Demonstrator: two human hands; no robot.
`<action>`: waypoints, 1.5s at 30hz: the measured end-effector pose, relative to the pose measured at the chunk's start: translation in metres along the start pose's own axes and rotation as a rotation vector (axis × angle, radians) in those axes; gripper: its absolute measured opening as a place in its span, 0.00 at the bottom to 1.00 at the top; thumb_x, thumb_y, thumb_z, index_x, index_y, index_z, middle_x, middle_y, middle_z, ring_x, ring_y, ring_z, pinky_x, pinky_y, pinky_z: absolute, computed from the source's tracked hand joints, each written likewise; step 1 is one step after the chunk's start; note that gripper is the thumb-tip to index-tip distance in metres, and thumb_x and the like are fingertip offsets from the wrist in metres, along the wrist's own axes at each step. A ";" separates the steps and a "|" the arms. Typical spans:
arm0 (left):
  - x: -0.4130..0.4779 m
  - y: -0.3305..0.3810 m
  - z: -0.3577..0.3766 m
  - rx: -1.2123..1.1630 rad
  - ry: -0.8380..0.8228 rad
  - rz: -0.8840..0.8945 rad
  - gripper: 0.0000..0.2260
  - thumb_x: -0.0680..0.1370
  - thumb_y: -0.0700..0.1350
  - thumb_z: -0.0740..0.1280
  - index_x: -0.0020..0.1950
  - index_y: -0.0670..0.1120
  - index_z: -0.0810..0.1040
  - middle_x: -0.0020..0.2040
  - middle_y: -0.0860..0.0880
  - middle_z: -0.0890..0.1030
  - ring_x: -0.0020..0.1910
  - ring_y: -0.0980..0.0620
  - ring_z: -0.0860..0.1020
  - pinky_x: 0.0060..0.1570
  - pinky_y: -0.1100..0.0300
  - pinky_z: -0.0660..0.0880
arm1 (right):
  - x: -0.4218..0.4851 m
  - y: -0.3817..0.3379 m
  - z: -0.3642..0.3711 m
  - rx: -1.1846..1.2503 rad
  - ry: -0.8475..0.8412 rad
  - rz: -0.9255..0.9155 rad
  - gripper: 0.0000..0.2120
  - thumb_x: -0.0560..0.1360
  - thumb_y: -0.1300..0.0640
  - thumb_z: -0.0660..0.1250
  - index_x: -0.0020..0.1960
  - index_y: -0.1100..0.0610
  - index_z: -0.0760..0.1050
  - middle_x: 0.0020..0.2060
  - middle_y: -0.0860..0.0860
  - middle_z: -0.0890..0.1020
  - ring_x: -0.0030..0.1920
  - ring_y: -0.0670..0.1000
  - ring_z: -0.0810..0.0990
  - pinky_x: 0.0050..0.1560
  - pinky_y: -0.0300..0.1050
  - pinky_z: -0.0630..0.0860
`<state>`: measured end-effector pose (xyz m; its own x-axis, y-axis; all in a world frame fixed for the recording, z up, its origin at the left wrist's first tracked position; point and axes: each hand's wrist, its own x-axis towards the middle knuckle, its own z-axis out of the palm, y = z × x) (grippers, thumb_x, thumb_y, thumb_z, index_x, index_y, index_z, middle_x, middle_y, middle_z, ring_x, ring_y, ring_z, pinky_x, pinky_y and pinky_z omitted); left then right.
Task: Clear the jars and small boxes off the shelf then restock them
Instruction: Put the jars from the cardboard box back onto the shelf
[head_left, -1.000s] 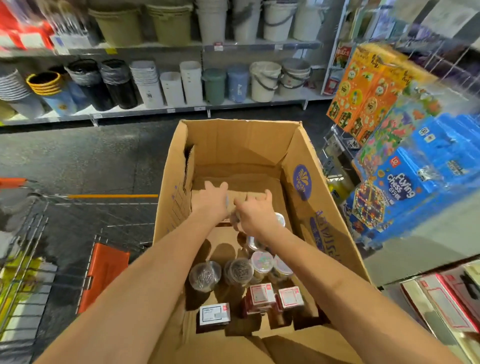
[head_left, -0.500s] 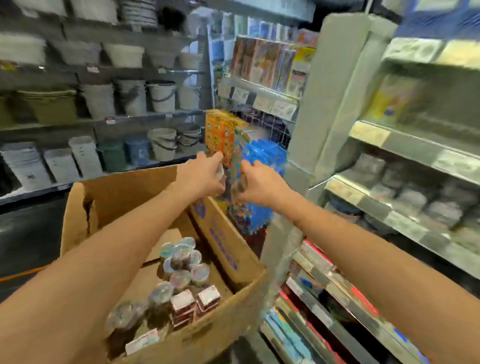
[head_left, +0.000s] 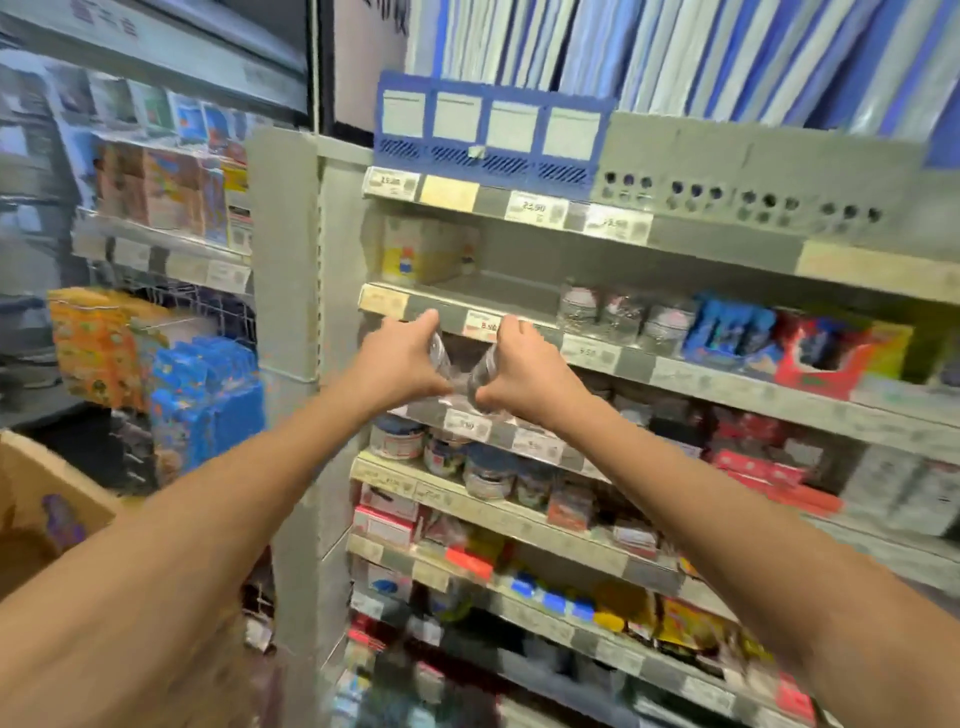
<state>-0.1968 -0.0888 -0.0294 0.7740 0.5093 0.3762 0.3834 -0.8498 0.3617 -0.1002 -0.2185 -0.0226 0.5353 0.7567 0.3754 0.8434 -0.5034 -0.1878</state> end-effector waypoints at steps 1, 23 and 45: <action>0.006 0.014 0.004 -0.033 0.009 0.042 0.23 0.66 0.49 0.73 0.57 0.48 0.68 0.48 0.41 0.71 0.47 0.38 0.74 0.41 0.56 0.67 | -0.005 0.013 -0.009 -0.016 0.019 0.038 0.24 0.66 0.54 0.73 0.55 0.60 0.65 0.56 0.58 0.70 0.55 0.61 0.73 0.51 0.50 0.73; 0.133 0.156 0.076 -0.304 0.039 0.481 0.26 0.67 0.47 0.74 0.55 0.46 0.61 0.52 0.47 0.71 0.46 0.43 0.74 0.43 0.51 0.71 | 0.004 0.173 -0.069 -0.106 0.352 0.494 0.39 0.71 0.50 0.71 0.76 0.53 0.56 0.63 0.54 0.61 0.59 0.57 0.73 0.50 0.46 0.70; 0.131 0.159 0.106 -0.400 0.270 0.438 0.19 0.70 0.51 0.70 0.56 0.51 0.68 0.53 0.51 0.67 0.45 0.43 0.76 0.42 0.52 0.73 | 0.015 0.185 -0.054 -0.172 0.507 0.297 0.20 0.72 0.50 0.69 0.56 0.56 0.65 0.62 0.53 0.61 0.47 0.60 0.76 0.47 0.51 0.74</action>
<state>0.0192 -0.1717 -0.0123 0.6423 0.1873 0.7432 -0.1964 -0.8971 0.3958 0.0614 -0.3231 -0.0033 0.6215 0.3021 0.7228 0.6193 -0.7545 -0.2171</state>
